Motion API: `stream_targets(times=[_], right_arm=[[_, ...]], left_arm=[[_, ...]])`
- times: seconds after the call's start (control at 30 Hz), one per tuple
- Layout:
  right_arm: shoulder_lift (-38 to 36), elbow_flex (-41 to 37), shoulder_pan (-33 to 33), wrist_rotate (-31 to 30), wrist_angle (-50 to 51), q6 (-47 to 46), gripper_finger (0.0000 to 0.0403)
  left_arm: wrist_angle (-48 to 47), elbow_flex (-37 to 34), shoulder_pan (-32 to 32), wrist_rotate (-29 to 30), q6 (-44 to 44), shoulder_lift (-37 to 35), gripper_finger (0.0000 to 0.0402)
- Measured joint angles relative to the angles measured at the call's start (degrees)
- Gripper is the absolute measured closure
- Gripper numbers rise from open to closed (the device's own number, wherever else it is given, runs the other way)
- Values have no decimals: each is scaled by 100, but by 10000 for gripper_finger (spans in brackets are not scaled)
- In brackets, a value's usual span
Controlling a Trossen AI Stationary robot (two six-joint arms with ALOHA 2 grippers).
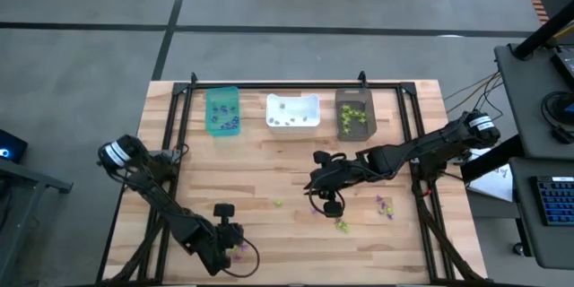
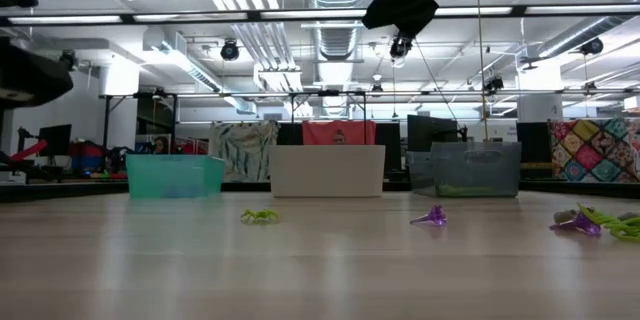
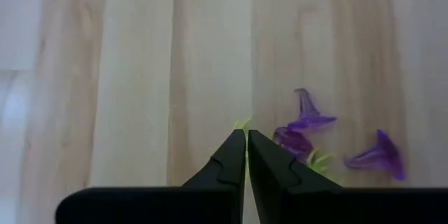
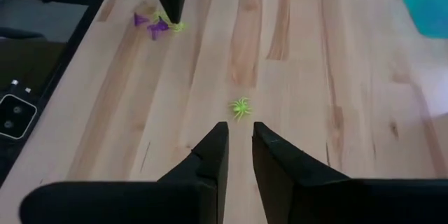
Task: Sort Halloween decoration
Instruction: Put the green spider toy into the black bin
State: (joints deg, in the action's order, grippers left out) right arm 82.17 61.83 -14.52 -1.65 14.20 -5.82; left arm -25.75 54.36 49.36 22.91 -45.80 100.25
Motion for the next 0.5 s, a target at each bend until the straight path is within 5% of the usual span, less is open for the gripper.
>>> stream_targets(times=[0.5], right_arm=[[2,23,0,0,-23,-25,349]], left_arm=[[-400,-261,-128,848,-337,-59,402]])
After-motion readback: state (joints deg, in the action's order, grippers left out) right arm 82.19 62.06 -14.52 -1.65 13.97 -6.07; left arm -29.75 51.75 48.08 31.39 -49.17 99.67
